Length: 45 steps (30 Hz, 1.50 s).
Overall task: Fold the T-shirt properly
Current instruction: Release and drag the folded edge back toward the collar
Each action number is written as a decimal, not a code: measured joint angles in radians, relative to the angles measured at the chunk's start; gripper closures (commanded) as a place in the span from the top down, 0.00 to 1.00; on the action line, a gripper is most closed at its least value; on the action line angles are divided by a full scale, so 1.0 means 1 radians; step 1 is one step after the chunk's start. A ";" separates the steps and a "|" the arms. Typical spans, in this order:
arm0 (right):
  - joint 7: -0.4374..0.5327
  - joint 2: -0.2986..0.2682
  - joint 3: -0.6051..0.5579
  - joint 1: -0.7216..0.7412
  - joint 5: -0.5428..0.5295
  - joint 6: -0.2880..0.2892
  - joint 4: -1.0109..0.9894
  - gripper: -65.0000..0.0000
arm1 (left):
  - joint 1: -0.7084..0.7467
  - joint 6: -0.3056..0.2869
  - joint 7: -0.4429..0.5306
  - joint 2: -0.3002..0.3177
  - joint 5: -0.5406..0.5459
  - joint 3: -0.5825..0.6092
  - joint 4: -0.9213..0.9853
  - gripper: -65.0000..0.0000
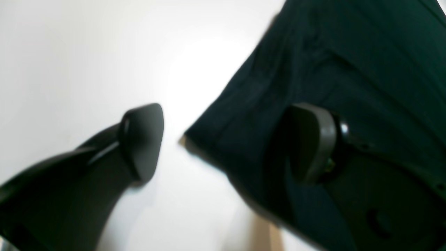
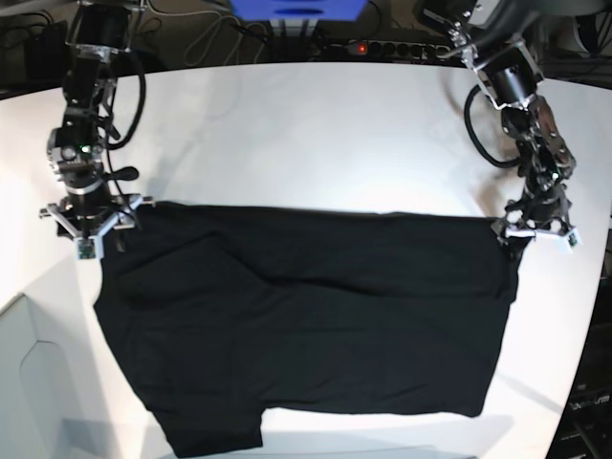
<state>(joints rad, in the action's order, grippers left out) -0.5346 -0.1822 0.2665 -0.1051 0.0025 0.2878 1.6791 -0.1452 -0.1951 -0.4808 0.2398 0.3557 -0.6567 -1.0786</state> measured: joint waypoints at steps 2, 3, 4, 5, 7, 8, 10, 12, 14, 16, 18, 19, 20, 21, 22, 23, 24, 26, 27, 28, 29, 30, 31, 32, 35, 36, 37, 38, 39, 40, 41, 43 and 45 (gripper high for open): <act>0.000 0.000 0.034 -0.006 -0.001 0.000 -0.009 0.55 | -0.012 0.000 0.010 0.003 0.000 0.000 0.024 0.81; 0.002 -0.001 0.050 -0.006 -0.002 0.000 -0.019 0.56 | -0.017 0.000 0.010 0.003 0.000 0.000 0.030 0.81; 0.005 -0.004 0.060 -0.010 0.000 0.000 -0.031 0.56 | -0.017 0.000 0.010 0.004 0.000 0.000 0.030 0.81; 0.003 -0.006 0.066 -0.012 0.000 0.000 -0.043 0.57 | -0.017 -0.001 0.011 0.003 0.001 0.001 0.030 0.81; -0.004 -0.006 0.069 -0.019 0.000 0.000 -0.066 0.57 | -0.016 0.000 0.015 0.010 -0.002 0.032 0.030 0.77; 0.002 -0.005 0.066 -0.021 -0.002 0.000 -0.079 0.57 | -0.016 0.000 0.014 0.010 0.000 0.047 0.030 0.72; 0.010 -0.006 0.066 -0.014 -0.004 0.000 -0.131 0.57 | -0.016 0.000 0.018 0.008 0.005 0.072 0.030 0.56; 0.003 -0.015 0.069 -0.010 -0.006 0.000 -0.185 0.57 | -0.017 -0.001 0.014 0.001 0.008 0.079 0.032 0.34; 0.021 -0.017 0.089 -0.009 -0.011 0.000 -0.204 0.57 | -0.016 -0.001 0.011 -0.004 0.013 0.080 0.033 0.15; 0.022 -0.017 0.099 -0.009 -0.010 0.000 -0.207 0.56 | -0.013 -0.002 0.008 -0.005 0.014 0.081 0.033 0.00; 0.021 -0.018 0.100 -0.009 -0.010 0.000 -0.207 0.56 | -0.013 -0.001 0.008 -0.005 0.015 0.081 0.035 0.01; 0.022 -0.018 0.100 -0.010 -0.010 0.000 -0.207 0.54 | -0.013 -0.002 0.009 -0.005 0.015 0.080 0.035 0.02; 0.022 -0.018 0.100 -0.010 -0.011 0.000 -0.208 0.51 | -0.013 -0.003 0.010 -0.005 0.015 0.078 0.035 0.00; 0.022 -0.019 0.100 -0.010 -0.011 0.000 -0.208 0.47 | -0.013 -0.004 0.010 -0.005 0.015 0.077 0.035 0.00; 0.022 -0.020 0.100 -0.011 -0.011 0.000 -0.208 0.42 | -0.012 -0.004 0.009 -0.005 0.015 0.077 0.035 0.00; 0.022 -0.020 0.100 -0.011 -0.011 0.000 -0.208 0.35 | -0.007 -0.004 0.011 -0.005 0.015 0.077 0.035 0.00; 0.022 -0.020 0.100 -0.012 -0.011 0.000 -0.208 0.28 | 0.001 -0.004 0.012 -0.004 0.020 0.077 0.030 0.00; 0.019 -0.020 0.100 -0.012 -0.011 0.000 -0.210 0.12 | 0.018 -0.014 0.016 -0.004 0.026 0.077 0.019 0.00; 0.018 -0.020 0.099 -0.012 -0.011 0.000 -0.209 0.03 | 0.023 -0.016 0.018 -0.004 0.035 0.077 0.018 0.00; 0.013 -0.020 0.099 -0.012 -0.012 0.000 -0.209 0.00 | 0.029 -0.017 0.018 -0.003 0.033 0.077 0.011 0.00; 0.011 -0.020 0.099 -0.012 -0.011 0.000 -0.208 0.00 | 0.041 -0.015 0.014 -0.002 0.028 0.077 -0.004 0.00; 0.010 -0.021 0.099 -0.012 -0.010 0.000 -0.208 0.00 | 0.058 -0.013 0.005 -0.004 0.028 0.077 -0.029 0.00; 0.006 -0.026 0.099 -0.013 -0.011 0.000 -0.206 0.00 | 0.079 -0.011 -0.007 -0.005 0.022 0.079 -0.057 0.00; -0.003 -0.034 0.098 -0.016 -0.011 0.000 -0.199 0.00 | 0.103 -0.011 -0.011 -0.006 0.025 0.080 -0.085 0.00; 0.003 -0.053 0.100 -0.059 -0.009 0.000 -0.138 0.00 | 0.176 -0.007 -0.026 -0.008 0.021 0.078 -0.174 0.00; -0.001 -0.053 0.101 -0.073 -0.006 0.001 -0.114 0.00 | 0.196 -0.005 -0.042 -0.010 0.016 0.078 -0.199 0.00; -0.011 -0.053 0.100 -0.085 -0.007 0.002 -0.091 0.00 | 0.216 0.000 -0.042 -0.010 0.012 0.079 -0.220 0.00; -0.015 -0.056 0.099 -0.098 -0.008 0.002 -0.063 0.00 | 0.235 0.000 -0.045 -0.013 0.010 0.079 -0.241 0.00; -0.014 -0.060 0.099 -0.106 -0.005 0.002 -0.036 0.00 | 0.246 0.000 -0.049 -0.014 0.009 0.079 -0.257 0.00; -0.011 -0.062 0.099 -0.109 -0.008 0.002 -0.014 0.00 | 0.256 0.002 -0.057 -0.013 0.006 0.079 -0.276 0.00; -0.008 -0.063 0.099 -0.110 -0.008 0.002 0.006 0.00 | 0.263 0.001 -0.064 -0.015 0.005 0.079 -0.297 0.00; -0.005 -0.067 0.099 -0.108 -0.010 0.002 0.032 0.00 | 0.264 0.001 -0.062 -0.015 0.005 0.079 -0.327 0.00; -0.023 -0.067 0.099 -0.083 -0.008 0.003 0.040 0.00 | 0.255 0.002 -0.060 -0.013 0.007 0.079 -0.343 0.00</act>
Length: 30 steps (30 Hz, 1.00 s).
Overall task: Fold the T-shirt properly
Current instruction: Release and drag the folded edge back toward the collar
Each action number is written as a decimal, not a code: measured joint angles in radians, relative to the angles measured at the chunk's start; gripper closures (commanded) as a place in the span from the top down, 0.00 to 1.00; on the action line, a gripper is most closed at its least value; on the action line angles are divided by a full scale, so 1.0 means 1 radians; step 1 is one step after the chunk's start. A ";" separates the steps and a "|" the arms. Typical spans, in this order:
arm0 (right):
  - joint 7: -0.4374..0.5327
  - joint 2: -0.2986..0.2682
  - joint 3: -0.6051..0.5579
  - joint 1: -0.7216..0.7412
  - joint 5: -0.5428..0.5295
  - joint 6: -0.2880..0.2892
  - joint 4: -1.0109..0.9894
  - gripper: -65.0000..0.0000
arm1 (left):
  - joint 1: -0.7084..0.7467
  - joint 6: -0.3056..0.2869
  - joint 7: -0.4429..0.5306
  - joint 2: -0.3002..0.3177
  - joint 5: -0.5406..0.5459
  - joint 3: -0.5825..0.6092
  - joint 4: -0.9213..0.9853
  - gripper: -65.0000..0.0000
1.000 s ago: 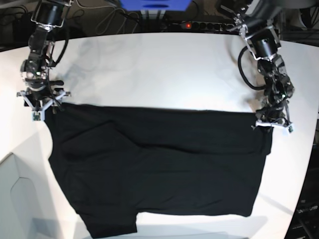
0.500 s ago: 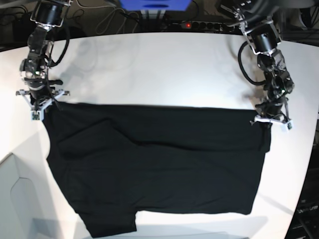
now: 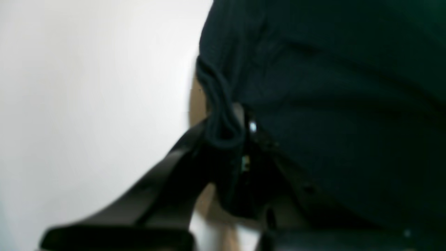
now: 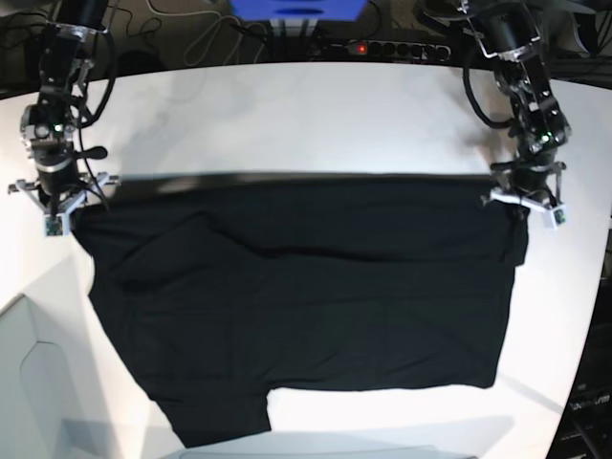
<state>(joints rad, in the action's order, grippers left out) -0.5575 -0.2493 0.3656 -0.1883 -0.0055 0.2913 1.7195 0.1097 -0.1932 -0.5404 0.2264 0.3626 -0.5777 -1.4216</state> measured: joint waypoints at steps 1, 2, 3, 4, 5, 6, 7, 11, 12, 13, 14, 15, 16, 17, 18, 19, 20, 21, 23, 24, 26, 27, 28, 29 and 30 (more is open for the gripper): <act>-0.008 0.000 0.000 0.025 0.006 0.000 0.000 0.00 | -0.009 0.000 -0.004 0.001 0.001 0.000 -0.006 0.00; -0.017 -0.004 -0.001 0.052 -0.002 0.000 0.000 0.00 | -0.024 0.000 -0.008 0.000 0.003 0.000 -0.014 0.00; -0.039 -0.016 -0.007 0.082 -0.005 0.002 0.000 0.00 | -0.039 -0.001 -0.011 0.003 0.001 0.000 -0.020 0.00; -0.076 -0.033 -0.012 0.122 -0.006 0.007 -0.003 0.00 | -0.062 -0.001 -0.024 0.006 0.000 0.000 -0.021 0.00; -0.095 -0.044 -0.012 0.158 -0.012 0.008 -0.007 0.00 | -0.084 -0.002 -0.044 0.008 -0.003 0.000 -0.023 0.00; -0.122 -0.054 -0.011 0.198 -0.008 0.008 -0.013 0.00 | -0.107 -0.001 -0.063 0.011 -0.005 0.000 -0.025 0.00; -0.147 -0.059 -0.011 0.234 -0.010 0.008 -0.020 0.00 | -0.125 -0.007 -0.079 0.016 -0.001 0.002 -0.026 0.00; -0.219 -0.080 -0.013 0.366 -0.018 0.060 -0.040 0.00 | -0.201 -0.011 -0.114 0.039 0.006 0.004 -0.026 0.00; -0.230 -0.082 -0.012 0.390 -0.016 0.073 -0.040 0.00 | -0.209 -0.010 -0.114 0.040 0.007 0.004 -0.027 0.00; -0.241 -0.083 -0.012 0.405 -0.014 0.087 -0.039 0.00 | -0.212 -0.010 -0.113 0.039 0.007 0.004 -0.031 0.00; -0.257 -0.083 -0.012 0.409 -0.014 0.098 -0.034 0.00 | -0.212 -0.010 -0.114 0.039 0.005 0.004 -0.032 0.00; -0.269 -0.083 -0.010 0.404 -0.015 0.109 -0.032 0.00 | -0.209 -0.010 -0.114 0.039 0.003 0.004 -0.034 0.00; -0.273 -0.083 -0.006 0.387 -0.017 0.117 -0.030 0.00 | -0.202 -0.010 -0.114 0.037 0.003 0.004 -0.039 0.00; -0.269 -0.084 -0.005 0.359 -0.014 0.124 -0.027 0.00 | -0.186 -0.007 -0.106 0.037 0.002 0.003 -0.042 0.00; -0.271 -0.083 -0.003 0.317 -0.010 0.129 -0.021 0.00 | -0.166 -0.006 -0.106 0.036 0.005 0.004 -0.043 0.00; -0.271 -0.080 -0.001 0.275 -0.003 0.132 -0.014 0.00 | -0.143 -0.003 -0.107 0.034 0.002 0.004 -0.043 0.00; -0.266 -0.077 0.000 0.230 0.000 0.135 -0.005 0.00 | -0.116 -0.003 -0.105 0.032 0.002 0.004 -0.046 0.00; -0.256 -0.072 0.000 0.185 0.002 0.135 0.008 0.00 | -0.088 -0.004 -0.107 0.031 0.002 0.004 -0.048 0.00; -0.221 -0.050 0.002 0.118 0.004 0.136 0.032 0.00 | -0.044 0.002 -0.107 0.023 -0.003 0.002 -0.048 0.00; -0.209 -0.040 0.002 0.088 0.009 0.136 0.048 0.00 | -0.027 0.007 -0.107 0.019 -0.005 0.000 -0.048 0.00; -0.195 -0.032 -0.002 0.029 0.000 0.136 0.089 0.00 | 0.008 0.002 -0.107 0.014 -0.001 -0.021 -0.048 0.00; -0.189 -0.033 -0.002 0.000 0.002 0.136 0.106 0.00 | 0.021 -0.002 -0.106 0.012 0.004 -0.033 -0.048 0.00; -0.188 -0.036 -0.001 -0.027 0.002 0.136 0.119 0.00 | 0.031 -0.002 -0.106 0.008 0.000 -0.045 -0.049 0.00; -0.190 -0.032 0.001 -0.053 0.002 0.136 0.132 0.00 | 0.044 -0.003 -0.105 0.002 0.000 -0.061 -0.049 0.00; -0.189 -0.023 0.002 -0.077 0.006 0.136 0.142 0.00 | 0.056 -0.003 -0.107 -0.006 0.000 -0.078 -0.049 0.00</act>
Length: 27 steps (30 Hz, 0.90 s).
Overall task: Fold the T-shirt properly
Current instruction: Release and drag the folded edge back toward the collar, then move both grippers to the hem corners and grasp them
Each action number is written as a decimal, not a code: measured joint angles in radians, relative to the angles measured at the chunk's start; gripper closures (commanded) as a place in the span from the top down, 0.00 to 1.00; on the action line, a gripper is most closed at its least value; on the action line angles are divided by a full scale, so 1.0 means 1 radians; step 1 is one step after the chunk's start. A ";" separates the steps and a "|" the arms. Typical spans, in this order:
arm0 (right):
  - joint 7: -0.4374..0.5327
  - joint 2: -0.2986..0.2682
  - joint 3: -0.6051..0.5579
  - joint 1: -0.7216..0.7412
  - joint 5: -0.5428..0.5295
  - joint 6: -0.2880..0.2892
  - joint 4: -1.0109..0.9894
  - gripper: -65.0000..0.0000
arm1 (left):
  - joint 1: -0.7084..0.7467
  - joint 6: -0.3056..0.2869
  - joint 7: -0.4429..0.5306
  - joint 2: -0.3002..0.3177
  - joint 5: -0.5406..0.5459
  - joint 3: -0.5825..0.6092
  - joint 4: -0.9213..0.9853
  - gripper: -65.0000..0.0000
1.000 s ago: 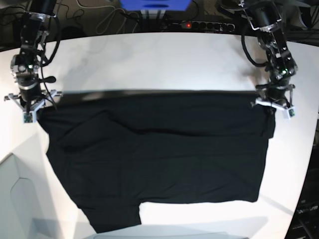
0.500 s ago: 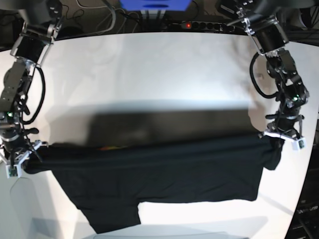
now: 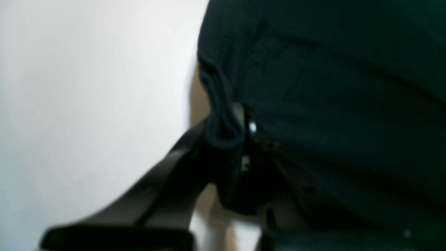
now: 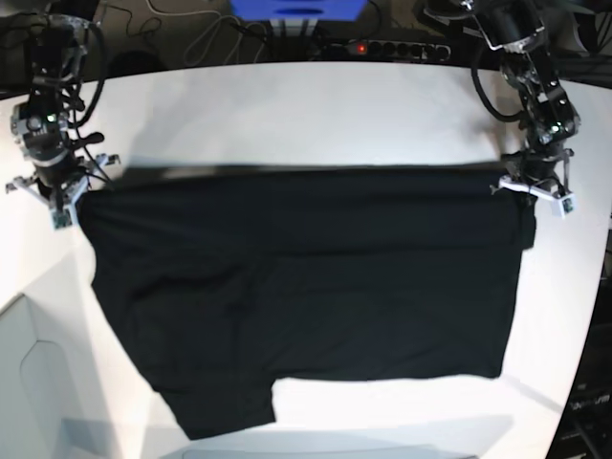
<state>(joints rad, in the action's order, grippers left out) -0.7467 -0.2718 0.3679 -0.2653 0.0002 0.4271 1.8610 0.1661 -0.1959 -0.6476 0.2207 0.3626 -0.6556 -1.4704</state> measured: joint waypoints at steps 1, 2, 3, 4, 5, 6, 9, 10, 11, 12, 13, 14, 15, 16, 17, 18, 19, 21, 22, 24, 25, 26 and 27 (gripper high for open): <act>-0.003 0.006 -0.002 -0.021 -0.003 0.002 0.006 0.00 | 0.009 0.000 -0.002 -0.006 0.000 -0.016 0.000 0.00; -0.001 0.008 -0.003 -0.039 -0.008 0.001 0.006 0.00 | 0.020 0.001 -0.004 -0.006 -0.005 -0.023 0.000 0.00; 0.000 0.007 -0.003 -0.055 -0.010 0.001 0.007 0.00 | 0.029 0.001 -0.004 -0.004 -0.003 -0.025 0.000 0.00; 0.000 0.006 -0.003 -0.068 -0.006 0.000 0.007 0.00 | 0.038 0.001 -0.002 -0.002 -0.004 -0.027 0.000 0.00; 0.000 0.005 -0.003 -0.082 -0.006 0.000 0.007 0.00 | 0.046 0.000 -0.003 -0.003 -0.001 -0.029 0.000 0.00; 0.002 0.006 -0.002 -0.096 -0.005 0.000 0.007 0.00 | 0.054 0.000 -0.002 -0.002 -0.002 -0.029 0.000 0.00; 0.003 0.006 0.024 -0.136 -0.013 0.000 0.007 0.00 | 0.081 0.000 0.001 -0.002 0.004 -0.029 -0.002 0.00; 0.003 0.006 0.039 -0.149 -0.014 0.000 0.007 0.00 | 0.093 -0.005 0.008 -0.003 0.005 -0.028 -0.003 0.00; 0.008 0.006 0.052 -0.163 -0.016 0.000 0.007 0.00 | 0.108 -0.012 0.018 -0.003 0.011 -0.028 -0.005 0.00; 0.008 0.006 0.059 -0.177 -0.016 0.000 0.007 0.00 | 0.121 -0.014 0.026 -0.002 0.019 -0.028 -0.006 0.00; 0.007 0.006 0.062 -0.192 -0.017 0.000 0.007 0.00 | 0.134 -0.014 0.028 -0.003 0.022 -0.028 -0.011 0.00; 0.006 0.007 0.063 -0.206 -0.017 0.000 0.007 0.00 | 0.145 -0.014 0.031 -0.006 0.022 -0.028 -0.018 0.00; 0.007 0.009 0.067 -0.220 -0.018 0.000 0.007 0.00 | 0.156 -0.013 0.030 -0.015 0.018 -0.031 -0.030 0.00; 0.008 0.010 0.076 -0.234 -0.021 0.000 0.007 0.00 | 0.174 -0.008 0.031 -0.027 0.014 -0.031 -0.049 0.00; 0.010 0.009 0.084 -0.247 -0.021 0.000 0.007 0.00 | 0.197 -0.007 0.027 -0.039 0.010 -0.031 -0.073 0.00; 0.010 0.009 0.090 -0.258 -0.015 0.000 0.007 0.00 | 0.219 -0.007 0.022 -0.047 0.011 -0.029 -0.098 0.00; 0.011 0.009 0.095 -0.270 -0.012 0.000 0.007 0.00 | 0.240 -0.009 0.010 -0.056 0.007 -0.028 -0.126 0.00; 0.010 0.010 0.106 -0.299 -0.010 0.000 0.007 0.00 | 0.288 -0.004 0.008 -0.084 0.000 -0.028 -0.172 0.00; 0.010 0.010 0.114 -0.314 -0.009 0.000 0.007 0.00 | 0.307 -0.002 0.005 -0.094 -0.002 -0.028 -0.192 0.00; 0.007 0.008 0.124 -0.337 -0.007 0.000 0.007 0.00 | 0.336 -0.006 -0.007 -0.100 0.000 -0.028 -0.224 0.00; 0.006 0.008 0.125 -0.346 -0.005 0.000 0.007 0.00 | 0.348 -0.007 -0.004 -0.100 0.000 -0.028 -0.235 0.00; 0.006 0.009 0.124 -0.353 -0.008 0.000 0.007 0.00 | 0.353 -0.008 0.001 -0.101 0.000 -0.028 -0.240 0.00; 0.007 0.009 0.124 -0.359 -0.010 0.000 0.007 0.00 | 0.359 -0.008 0.001 -0.101 0.001 -0.028 -0.242 0.00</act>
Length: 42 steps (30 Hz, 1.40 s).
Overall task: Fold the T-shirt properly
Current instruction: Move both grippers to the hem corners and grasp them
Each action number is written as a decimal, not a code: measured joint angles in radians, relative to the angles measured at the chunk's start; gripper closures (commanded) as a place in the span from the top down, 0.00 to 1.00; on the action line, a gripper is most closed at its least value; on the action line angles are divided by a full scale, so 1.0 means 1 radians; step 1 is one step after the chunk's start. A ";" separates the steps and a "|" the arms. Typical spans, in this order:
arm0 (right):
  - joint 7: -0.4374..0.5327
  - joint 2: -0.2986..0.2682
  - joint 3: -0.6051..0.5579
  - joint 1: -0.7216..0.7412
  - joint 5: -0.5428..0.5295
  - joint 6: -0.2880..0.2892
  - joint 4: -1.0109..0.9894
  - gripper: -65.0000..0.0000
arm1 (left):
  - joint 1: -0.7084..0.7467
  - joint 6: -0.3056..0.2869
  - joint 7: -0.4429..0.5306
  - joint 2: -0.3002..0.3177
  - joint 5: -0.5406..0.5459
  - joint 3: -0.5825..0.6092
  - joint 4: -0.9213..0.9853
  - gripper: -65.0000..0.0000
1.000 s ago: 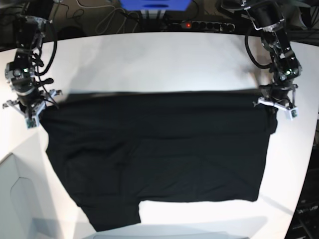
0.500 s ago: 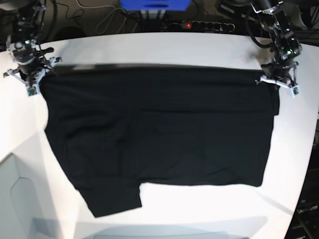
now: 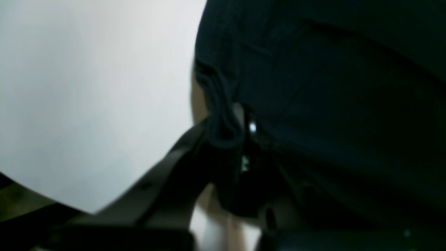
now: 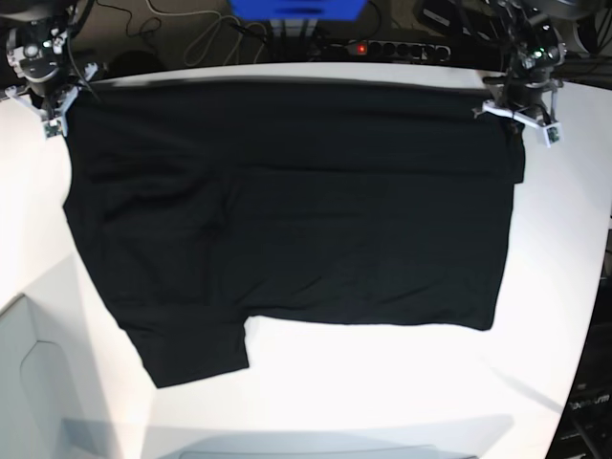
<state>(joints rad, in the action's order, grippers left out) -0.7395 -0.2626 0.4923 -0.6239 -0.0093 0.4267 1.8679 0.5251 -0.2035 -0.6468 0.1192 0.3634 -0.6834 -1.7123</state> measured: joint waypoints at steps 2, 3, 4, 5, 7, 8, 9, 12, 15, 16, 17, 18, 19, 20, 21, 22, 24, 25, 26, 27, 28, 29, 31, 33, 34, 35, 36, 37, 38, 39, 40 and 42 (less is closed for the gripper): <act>0.003 0.000 0.000 -0.007 0.002 0.000 0.000 0.00 | 0.014 0.000 0.002 0.000 0.001 0.003 0.003 0.00; 0.002 0.003 0.000 -0.010 0.001 0.000 0.000 0.00 | 0.019 0.000 0.000 0.000 0.000 0.003 0.008 0.00; 0.003 0.013 0.000 -0.009 0.003 0.000 0.000 0.00 | 0.027 0.000 0.004 -0.001 0.000 0.003 0.010 0.00; 0.000 0.023 0.000 -0.010 0.004 0.000 0.000 0.00 | 0.033 0.000 0.008 0.000 0.000 0.003 0.010 0.00; 0.000 0.031 -0.001 -0.012 0.002 0.000 0.000 0.05 | 0.046 0.000 0.016 0.000 0.000 0.003 0.008 0.00; 0.000 0.029 -0.001 -0.012 0.002 0.000 0.000 0.09 | 0.048 0.000 0.016 0.000 0.002 0.003 0.006 0.01; 0.000 0.027 0.000 -0.011 0.003 0.000 0.000 0.15 | 0.051 0.000 0.015 0.000 0.001 0.003 0.005 0.04; 0.000 0.027 -0.001 -0.013 0.005 0.001 0.000 0.31 | 0.067 0.000 0.014 0.000 -0.001 0.002 -0.003 0.19; 0.000 0.027 0.000 -0.014 0.005 0.001 0.006 0.44 | 0.083 0.001 0.018 0.000 -0.001 -0.004 -0.004 0.41; -0.001 0.027 0.000 -0.014 0.005 0.001 0.010 0.47 | 0.089 0.001 0.019 0.000 -0.001 -0.007 -0.004 0.46; -0.002 0.028 0.000 -0.014 0.005 0.001 0.018 0.49 | 0.093 0.001 0.018 0.000 -0.001 -0.010 -0.008 0.51; -0.004 0.030 0.010 -0.014 0.003 0.001 0.029 0.50 | 0.095 0.000 0.005 -0.002 0.000 -0.024 -0.017 0.54; -0.002 0.034 0.027 -0.010 0.002 0.001 0.040 0.49 | 0.095 0.000 -0.007 -0.007 -0.001 -0.044 -0.031 0.55; 0.000 0.043 0.048 -0.003 0.005 0.000 0.050 0.49 | 0.095 0.001 -0.004 -0.016 -0.001 -0.069 -0.049 0.55; -0.002 0.053 0.065 0.004 0.013 0.001 0.056 0.49 | 0.094 0.001 0.003 -0.023 -0.004 -0.093 -0.064 0.55; -0.006 0.065 0.078 0.015 0.012 0.002 0.064 0.49 | 0.091 0.001 0.002 -0.033 -0.004 -0.115 -0.081 0.55; -0.008 0.072 0.089 0.043 0.008 0.003 0.070 0.50 | 0.089 0.005 -0.002 -0.042 -0.003 -0.130 -0.121 0.55; -0.007 0.071 0.091 0.056 0.008 0.002 0.071 0.50 | 0.087 0.005 -0.004 -0.043 -0.003 -0.130 -0.142 0.55; -0.002 0.071 0.095 0.065 0.008 0.001 0.073 0.50 | 0.077 0.003 -0.003 -0.042 -0.003 -0.135 -0.156 0.55; -0.001 0.071 0.095 0.074 0.009 0.001 0.075 0.50 | 0.065 0.004 -0.003 -0.042 -0.008 -0.140 -0.166 0.55; -0.005 0.071 0.094 0.084 0.009 0.002 0.075 0.50 | 0.050 0.005 0.000 -0.040 -0.012 -0.140 -0.174 0.55; -0.012 0.069 0.092 0.098 0.009 0.002 0.073 0.50 | 0.035 0.005 0.003 -0.037 -0.008 -0.140 -0.177 0.55; -0.019 0.068 0.087 0.153 0.013 0.008 0.068 0.54 | 0.000 0.009 -0.004 -0.035 -0.012 -0.140 -0.172 0.55; -0.022 0.064 0.056 0.238 0.018 0.027 0.067 0.57 | -0.061 0.017 -0.013 -0.034 -0.020 -0.141 -0.165 0.55; -0.017 0.065 0.040 0.278 0.012 0.039 0.067 0.58 | -0.090 0.015 -0.010 -0.035 -0.023 -0.142 -0.165 0.55; -0.014 0.065 0.016 0.320 0.004 0.043 0.063 0.59 | -0.126 0.014 -0.005 -0.034 -0.035 -0.140 -0.161 0.55; -0.007 0.063 -0.013 0.365 0.003 0.051 0.045 0.59 | -0.165 0.013 -0.004 -0.033 -0.051 -0.135 -0.157 0.55; -0.011 0.063 -0.045 0.417 0.006 0.058 0.013 0.59 | -0.205 0.005 -0.004 -0.034 -0.066 -0.129 -0.149 0.56; -0.021 0.063 -0.069 0.465 0.010 0.066 -0.026 0.59 | -0.240 0.002 0.000 -0.034 -0.077 -0.114 -0.137 0.56; -0.023 0.060 -0.090 0.516 0.008 0.066 -0.071 0.59 | -0.269 0.006 0.000 -0.032 -0.094 -0.101 -0.119 0.56; -0.022 0.059 -0.111 0.576 0.006 0.066 -0.121 0.59 | -0.303 0.003 -0.003 -0.031 -0.106 -0.087 -0.094 0.56; -0.015 0.053 -0.151 0.692 0.010 0.068 -0.233 0.59 | -0.363 -0.002 -0.008 -0.035 -0.123 -0.065 -0.039 0.57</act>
<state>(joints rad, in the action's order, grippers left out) -0.7547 -0.2096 0.3408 0.0681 0.0002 0.4942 1.6348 0.1619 -0.2058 -0.6552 0.0841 0.2401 -0.7483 -1.7508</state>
